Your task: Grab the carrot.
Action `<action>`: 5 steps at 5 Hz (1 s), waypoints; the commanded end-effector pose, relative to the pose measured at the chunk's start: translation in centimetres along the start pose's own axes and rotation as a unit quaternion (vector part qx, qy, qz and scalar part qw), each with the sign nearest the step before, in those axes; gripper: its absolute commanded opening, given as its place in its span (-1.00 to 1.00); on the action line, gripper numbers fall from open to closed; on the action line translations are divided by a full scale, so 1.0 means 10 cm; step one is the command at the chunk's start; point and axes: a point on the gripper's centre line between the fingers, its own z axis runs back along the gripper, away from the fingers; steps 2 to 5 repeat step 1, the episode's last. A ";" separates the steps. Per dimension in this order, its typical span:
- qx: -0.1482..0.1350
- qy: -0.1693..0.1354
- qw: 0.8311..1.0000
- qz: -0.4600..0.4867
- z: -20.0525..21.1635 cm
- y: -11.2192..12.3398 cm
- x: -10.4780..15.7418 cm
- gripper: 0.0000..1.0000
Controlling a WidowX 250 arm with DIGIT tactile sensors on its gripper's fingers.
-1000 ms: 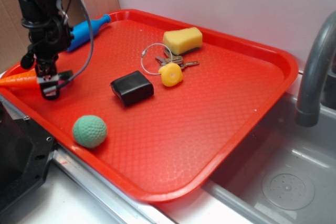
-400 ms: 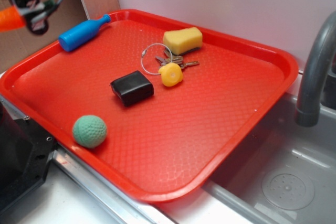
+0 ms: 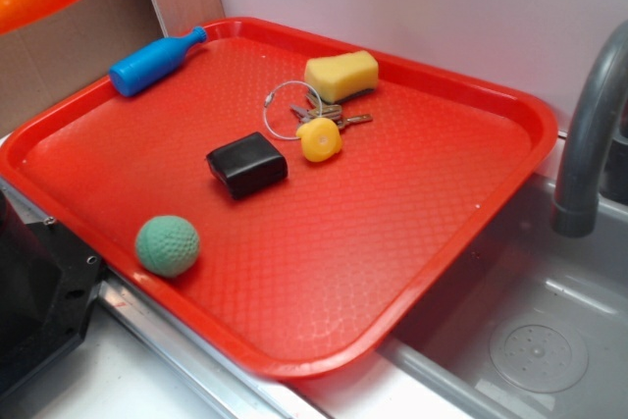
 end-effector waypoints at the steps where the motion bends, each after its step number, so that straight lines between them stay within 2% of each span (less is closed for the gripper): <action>1: -0.040 -0.042 0.997 0.047 0.19 -0.07 0.07 -1.00; 5: -0.040 -0.042 0.997 0.047 0.19 -0.07 0.07 -1.00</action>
